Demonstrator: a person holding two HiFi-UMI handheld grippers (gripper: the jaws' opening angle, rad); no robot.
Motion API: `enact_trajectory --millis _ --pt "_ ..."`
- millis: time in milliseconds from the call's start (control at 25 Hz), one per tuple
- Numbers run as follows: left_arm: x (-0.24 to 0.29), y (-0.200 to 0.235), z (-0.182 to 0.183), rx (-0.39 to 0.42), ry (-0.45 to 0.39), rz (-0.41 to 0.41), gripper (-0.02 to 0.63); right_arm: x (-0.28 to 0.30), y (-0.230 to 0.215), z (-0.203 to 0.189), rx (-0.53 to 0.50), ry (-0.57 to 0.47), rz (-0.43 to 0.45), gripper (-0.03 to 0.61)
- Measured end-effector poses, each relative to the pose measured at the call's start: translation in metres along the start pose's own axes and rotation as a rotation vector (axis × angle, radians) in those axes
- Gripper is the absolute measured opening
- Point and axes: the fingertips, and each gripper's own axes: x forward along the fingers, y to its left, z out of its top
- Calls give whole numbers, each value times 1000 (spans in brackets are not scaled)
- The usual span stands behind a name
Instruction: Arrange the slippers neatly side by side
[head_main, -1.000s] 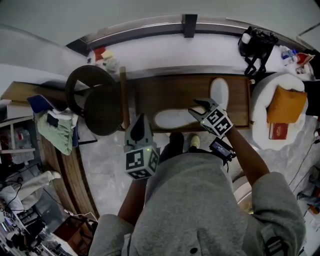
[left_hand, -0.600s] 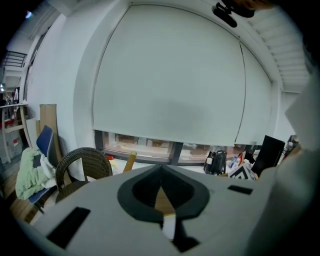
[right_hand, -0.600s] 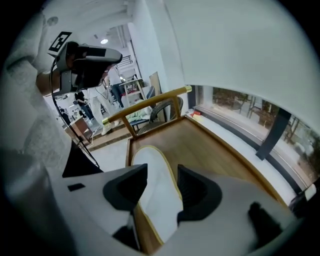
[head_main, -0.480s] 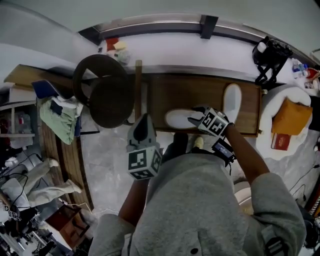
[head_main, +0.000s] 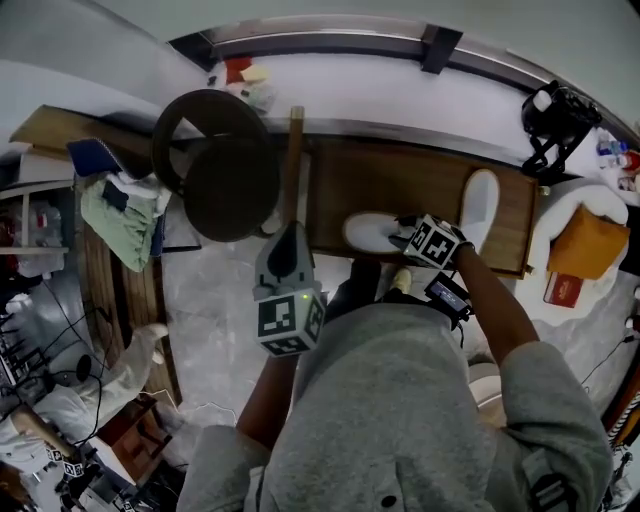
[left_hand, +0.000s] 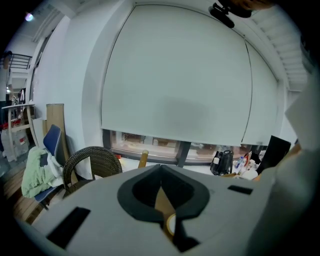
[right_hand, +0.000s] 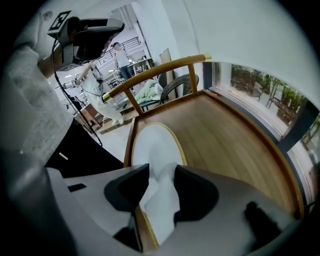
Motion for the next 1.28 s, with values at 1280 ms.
enact_trajectory --millis 1280 --pt "33 -80 17 137 3 -222 15 -112 -95 -81 1174 -462 -510 41"
